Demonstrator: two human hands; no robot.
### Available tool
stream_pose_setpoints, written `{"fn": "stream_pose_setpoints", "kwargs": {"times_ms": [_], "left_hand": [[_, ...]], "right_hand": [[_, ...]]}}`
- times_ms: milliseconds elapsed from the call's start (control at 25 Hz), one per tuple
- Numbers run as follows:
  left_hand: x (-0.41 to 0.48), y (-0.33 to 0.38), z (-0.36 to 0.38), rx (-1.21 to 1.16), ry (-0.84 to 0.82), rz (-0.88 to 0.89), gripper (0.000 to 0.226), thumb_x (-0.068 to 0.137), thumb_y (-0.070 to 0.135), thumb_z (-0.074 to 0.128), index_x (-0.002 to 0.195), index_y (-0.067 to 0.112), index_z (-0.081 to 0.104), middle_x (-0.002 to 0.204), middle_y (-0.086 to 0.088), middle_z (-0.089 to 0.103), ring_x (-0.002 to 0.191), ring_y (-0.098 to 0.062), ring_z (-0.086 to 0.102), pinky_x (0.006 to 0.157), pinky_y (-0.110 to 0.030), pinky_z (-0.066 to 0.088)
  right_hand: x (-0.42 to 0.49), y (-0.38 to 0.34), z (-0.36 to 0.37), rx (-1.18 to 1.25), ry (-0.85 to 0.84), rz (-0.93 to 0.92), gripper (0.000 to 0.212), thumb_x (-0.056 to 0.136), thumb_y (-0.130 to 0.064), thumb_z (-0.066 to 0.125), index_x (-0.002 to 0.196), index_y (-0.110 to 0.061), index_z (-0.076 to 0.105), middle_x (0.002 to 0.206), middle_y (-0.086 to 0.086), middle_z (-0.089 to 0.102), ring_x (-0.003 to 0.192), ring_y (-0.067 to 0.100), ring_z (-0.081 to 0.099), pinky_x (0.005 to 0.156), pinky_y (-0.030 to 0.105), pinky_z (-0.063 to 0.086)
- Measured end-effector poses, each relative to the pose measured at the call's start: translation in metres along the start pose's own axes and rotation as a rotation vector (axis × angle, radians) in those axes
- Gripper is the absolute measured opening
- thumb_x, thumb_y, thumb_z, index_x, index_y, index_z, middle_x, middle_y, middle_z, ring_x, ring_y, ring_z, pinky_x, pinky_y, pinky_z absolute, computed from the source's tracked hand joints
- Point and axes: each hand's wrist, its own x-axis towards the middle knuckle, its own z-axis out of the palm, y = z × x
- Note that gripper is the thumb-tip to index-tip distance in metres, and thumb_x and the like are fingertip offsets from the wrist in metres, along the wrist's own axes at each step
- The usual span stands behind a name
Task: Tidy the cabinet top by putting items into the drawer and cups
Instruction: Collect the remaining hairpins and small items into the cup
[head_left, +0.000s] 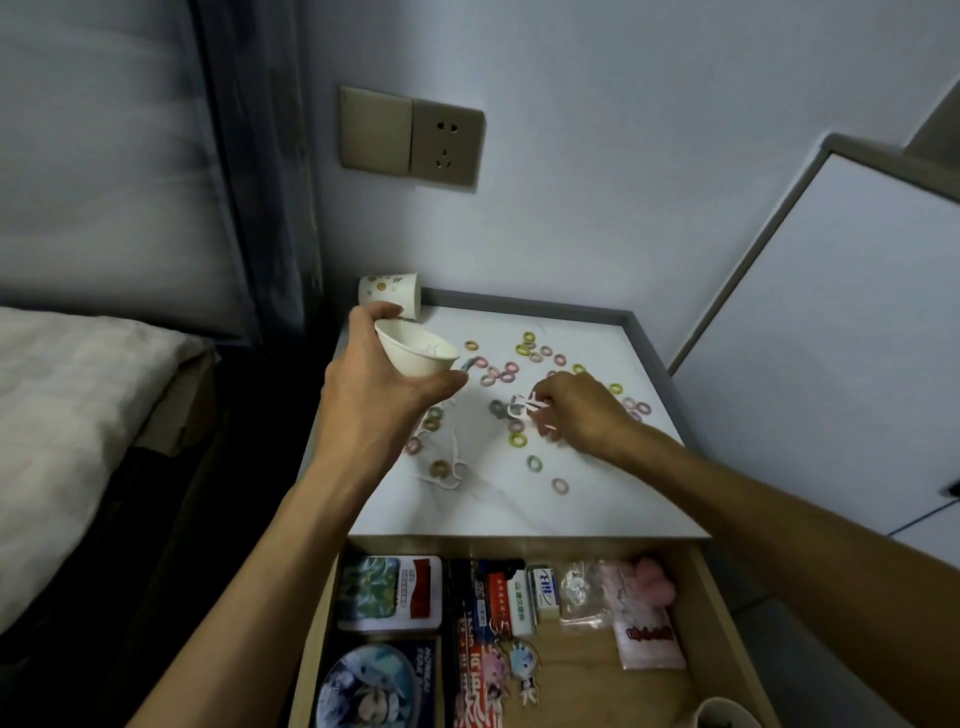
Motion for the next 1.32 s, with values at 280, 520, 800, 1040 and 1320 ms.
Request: {"fn": "stream_pose_setpoints", "kwargs": {"times_ms": [280,520,800,1040,1320], "left_hand": [[-0.007,0.002,0.017,0.061,-0.076,0.010,0.081,0.062,0.035,0.089,0.129,0.031,0.044,0.112,0.002,0.060,0.095,-0.022,0.062,0.071,-0.038,0.059],[-0.007,-0.003,0.023,0.246,-0.183,0.045,0.088,0.060,0.036,0.089,0.132,0.031,0.040,0.108,0.006,0.057,0.097,-0.022,0.058,0.079,-0.037,0.052],[-0.007,-0.001,0.019,0.215,-0.233,0.038,0.090,0.058,0.031,0.091,0.133,0.031,0.040,0.102,0.007,0.066,0.089,-0.016,0.064,0.074,-0.037,0.055],[0.002,-0.002,0.001,0.210,-0.154,0.014,0.094,0.059,0.031,0.092,0.138,0.027,0.041,0.116,0.001,0.063,0.099,-0.020,0.061,0.074,-0.029,0.049],[0.008,-0.011,-0.008,0.165,-0.097,-0.042,0.089,0.054,0.035,0.091,0.130,0.036,0.044,0.106,0.007,0.063,0.093,-0.018,0.062,0.080,-0.041,0.056]], "right_hand": [[0.014,0.032,-0.023,-0.375,-0.177,-0.060,0.026,0.098,-0.027,0.053,0.118,-0.018,0.067,0.119,0.007,0.065,0.104,0.027,0.062,0.082,0.035,0.050],[0.009,-0.007,-0.072,0.050,0.054,-0.425,0.025,0.098,-0.020,0.055,0.117,-0.014,0.070,0.095,-0.010,0.065,0.077,0.000,0.057,0.075,0.013,0.044],[-0.001,-0.085,-0.088,-0.039,-0.145,-0.784,0.019,0.084,-0.011,0.068,0.099,-0.021,0.075,0.081,-0.015,0.063,0.070,-0.004,0.057,0.065,0.009,0.039],[0.018,-0.086,-0.085,0.167,-0.156,-0.666,0.018,0.085,-0.014,0.072,0.097,-0.025,0.078,0.086,-0.008,0.074,0.076,0.004,0.068,0.075,0.027,0.055],[0.039,-0.087,-0.091,0.205,0.182,-0.628,0.015,0.085,-0.015,0.073,0.099,-0.013,0.078,0.089,-0.003,0.074,0.069,-0.004,0.062,0.069,0.007,0.046]]}}
